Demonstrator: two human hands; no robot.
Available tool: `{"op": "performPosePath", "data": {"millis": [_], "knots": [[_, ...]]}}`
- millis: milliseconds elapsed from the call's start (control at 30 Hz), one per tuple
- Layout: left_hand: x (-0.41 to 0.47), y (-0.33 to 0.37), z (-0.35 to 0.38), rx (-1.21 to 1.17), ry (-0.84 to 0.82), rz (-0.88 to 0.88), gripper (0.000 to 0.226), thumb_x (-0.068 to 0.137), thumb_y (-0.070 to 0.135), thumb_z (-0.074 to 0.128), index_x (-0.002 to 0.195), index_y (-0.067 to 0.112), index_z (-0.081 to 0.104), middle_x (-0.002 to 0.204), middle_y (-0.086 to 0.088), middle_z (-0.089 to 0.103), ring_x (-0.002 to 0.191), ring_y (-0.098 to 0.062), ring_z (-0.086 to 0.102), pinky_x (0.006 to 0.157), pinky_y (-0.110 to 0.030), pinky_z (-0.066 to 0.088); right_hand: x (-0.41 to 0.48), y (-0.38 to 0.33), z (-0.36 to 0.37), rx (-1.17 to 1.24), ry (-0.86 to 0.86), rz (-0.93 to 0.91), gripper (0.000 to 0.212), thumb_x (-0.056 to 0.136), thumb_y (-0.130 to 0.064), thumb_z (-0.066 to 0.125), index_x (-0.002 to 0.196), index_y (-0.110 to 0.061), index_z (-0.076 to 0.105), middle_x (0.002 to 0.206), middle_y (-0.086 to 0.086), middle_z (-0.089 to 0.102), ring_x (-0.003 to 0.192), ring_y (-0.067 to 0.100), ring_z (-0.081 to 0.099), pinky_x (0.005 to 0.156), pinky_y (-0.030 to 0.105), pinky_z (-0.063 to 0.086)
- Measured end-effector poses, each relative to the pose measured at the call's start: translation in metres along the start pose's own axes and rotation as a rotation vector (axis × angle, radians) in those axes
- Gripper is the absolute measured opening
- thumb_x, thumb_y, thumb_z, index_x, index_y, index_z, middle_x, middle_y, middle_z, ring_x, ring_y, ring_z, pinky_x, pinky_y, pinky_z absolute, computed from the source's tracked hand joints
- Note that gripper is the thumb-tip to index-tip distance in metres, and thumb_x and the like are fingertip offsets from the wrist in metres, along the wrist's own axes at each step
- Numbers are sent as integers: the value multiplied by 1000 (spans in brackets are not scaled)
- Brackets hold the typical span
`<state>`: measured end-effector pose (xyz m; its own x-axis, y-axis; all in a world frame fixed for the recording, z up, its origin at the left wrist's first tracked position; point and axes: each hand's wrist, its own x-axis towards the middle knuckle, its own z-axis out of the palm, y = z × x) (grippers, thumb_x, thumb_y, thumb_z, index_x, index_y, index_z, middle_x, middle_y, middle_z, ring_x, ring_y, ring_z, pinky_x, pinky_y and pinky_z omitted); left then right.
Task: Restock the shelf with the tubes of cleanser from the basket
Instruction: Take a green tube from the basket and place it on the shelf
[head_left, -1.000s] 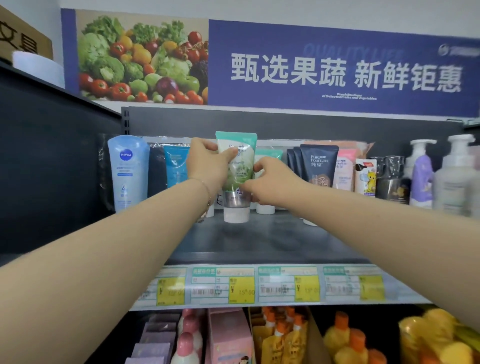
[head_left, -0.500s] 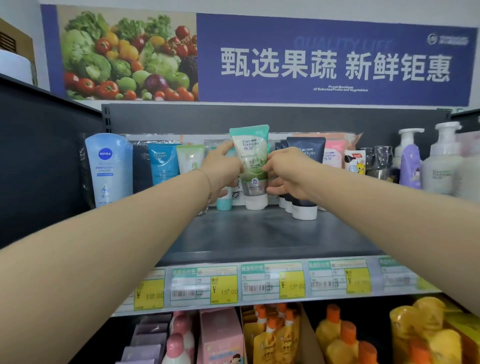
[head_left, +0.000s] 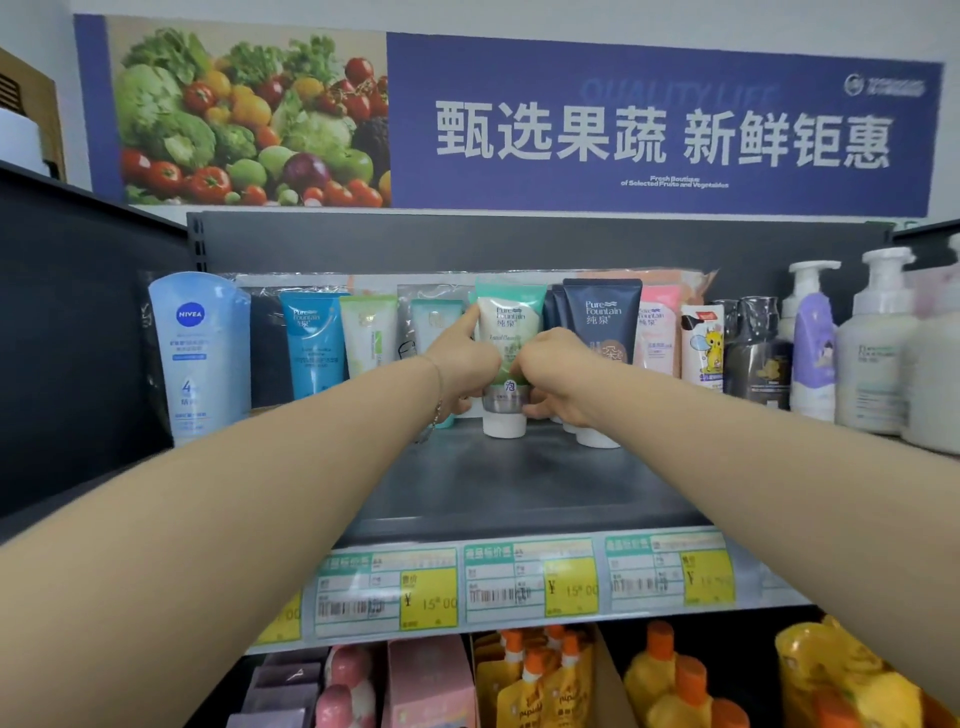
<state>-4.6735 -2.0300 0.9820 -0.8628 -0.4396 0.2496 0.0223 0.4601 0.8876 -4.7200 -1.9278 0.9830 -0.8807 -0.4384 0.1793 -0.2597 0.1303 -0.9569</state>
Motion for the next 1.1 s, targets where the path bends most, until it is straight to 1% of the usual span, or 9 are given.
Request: {"op": "performPosePath", "data": {"millis": [233, 367, 467, 600, 700, 800, 900, 1000, 1100], "knots": [[1, 0, 4, 0, 6, 23, 64, 76, 0, 38, 124, 42, 43, 85, -7, 54, 63, -20, 36, 56, -29, 28, 3, 9, 7, -126, -69, -71, 35, 81, -10, 50, 114, -17, 61, 111, 10, 69, 93, 27, 68, 84, 42, 55], [3, -1, 6, -19, 49, 24, 50, 84, 0, 45, 114, 35, 25, 78, -7, 51, 64, -20, 41, 55, -28, 35, 0, 10, 7, -149, -79, -102, 38, 82, -10, 47, 117, -20, 58, 112, 8, 67, 94, 25, 65, 82, 41, 54], [3, -3, 4, -21, 32, 10, 45, 85, 2, 44, 116, 29, 26, 78, -8, 49, 60, -18, 38, 53, -27, 33, -5, 10, 7, -180, -89, -112, 38, 82, -9, 45, 116, -20, 57, 114, 12, 67, 98, 27, 65, 86, 46, 55], [0, -4, 3, 20, 0, -17, 42, 89, 2, 43, 125, 18, 29, 80, -3, 45, 62, -14, 38, 54, -26, 38, -8, 10, 2, -242, -94, -171, 28, 84, 6, 42, 88, -18, 55, 116, 22, 64, 108, 35, 63, 94, 57, 50], [-1, -4, 2, 58, -22, -30, 44, 90, 8, 51, 127, 17, 28, 89, -4, 49, 72, -16, 43, 66, -33, 45, -6, 12, 2, -283, -74, -193, 28, 85, 8, 43, 101, -14, 53, 115, 19, 63, 108, 33, 62, 95, 49, 51], [-3, -3, -1, 127, -11, -59, 44, 90, 13, 52, 127, 15, 28, 103, -6, 52, 88, -20, 46, 81, -39, 49, -4, 10, 1, -355, -24, -184, 25, 85, 1, 48, 106, -9, 56, 111, 14, 64, 102, 29, 63, 92, 45, 54], [-7, -2, -4, 242, 23, -58, 46, 90, 16, 51, 131, 12, 31, 97, -5, 53, 85, -21, 48, 73, -34, 47, -5, 6, -2, -437, 33, -182, 22, 86, -7, 53, 107, -7, 59, 98, 10, 63, 91, 27, 62, 84, 39, 55], [-12, -1, -5, 333, 38, -11, 41, 91, 18, 51, 129, 14, 34, 93, -3, 52, 88, -22, 49, 74, -33, 47, -9, 3, -5, -501, 58, -202, 4, 84, -9, 54, 86, -13, 55, 76, 5, 53, 76, 24, 52, 70, 33, 51], [-17, 1, -5, 586, 78, 102, 38, 90, 14, 52, 126, 9, 41, 108, -9, 56, 96, -25, 51, 75, -31, 45, -14, 2, -9, -600, 34, -236, 4, 82, -10, 54, 85, -11, 57, 72, 3, 52, 67, 20, 49, 55, 23, 41]]}}
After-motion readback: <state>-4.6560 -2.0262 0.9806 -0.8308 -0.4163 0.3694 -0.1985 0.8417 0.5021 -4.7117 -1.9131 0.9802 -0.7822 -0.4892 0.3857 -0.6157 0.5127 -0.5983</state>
